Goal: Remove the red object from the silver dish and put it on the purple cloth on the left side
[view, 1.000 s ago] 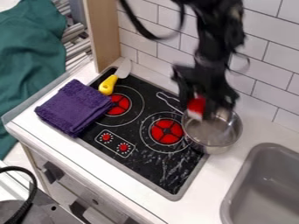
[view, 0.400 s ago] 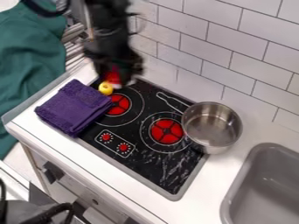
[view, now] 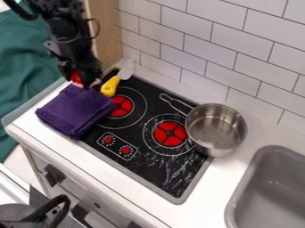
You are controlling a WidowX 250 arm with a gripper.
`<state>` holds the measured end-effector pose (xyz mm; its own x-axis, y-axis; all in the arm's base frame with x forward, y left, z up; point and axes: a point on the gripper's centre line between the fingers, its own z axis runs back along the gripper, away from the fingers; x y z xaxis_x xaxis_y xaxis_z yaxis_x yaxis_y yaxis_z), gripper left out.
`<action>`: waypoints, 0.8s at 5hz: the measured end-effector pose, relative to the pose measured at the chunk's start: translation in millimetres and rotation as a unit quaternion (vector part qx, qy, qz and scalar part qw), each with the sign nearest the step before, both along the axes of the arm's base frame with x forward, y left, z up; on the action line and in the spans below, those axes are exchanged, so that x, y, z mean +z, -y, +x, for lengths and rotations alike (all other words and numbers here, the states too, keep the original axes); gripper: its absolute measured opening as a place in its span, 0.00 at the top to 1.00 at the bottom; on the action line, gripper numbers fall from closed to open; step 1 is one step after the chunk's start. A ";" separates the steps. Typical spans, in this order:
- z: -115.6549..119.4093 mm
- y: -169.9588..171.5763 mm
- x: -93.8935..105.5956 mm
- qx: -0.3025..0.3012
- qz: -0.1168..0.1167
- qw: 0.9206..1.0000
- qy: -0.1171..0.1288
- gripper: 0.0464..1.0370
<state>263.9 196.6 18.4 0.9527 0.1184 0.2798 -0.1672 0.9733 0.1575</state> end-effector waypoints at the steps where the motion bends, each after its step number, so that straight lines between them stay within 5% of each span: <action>1: -8.9 -22.0 -5.3 -0.034 0.018 0.999 0.010 0.53; 4: -10.0 -18.0 -11.5 -0.077 -0.002 0.997 0.027 0.53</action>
<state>253.9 214.5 6.8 0.9434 -0.0273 0.3305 -0.0232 0.9888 0.1477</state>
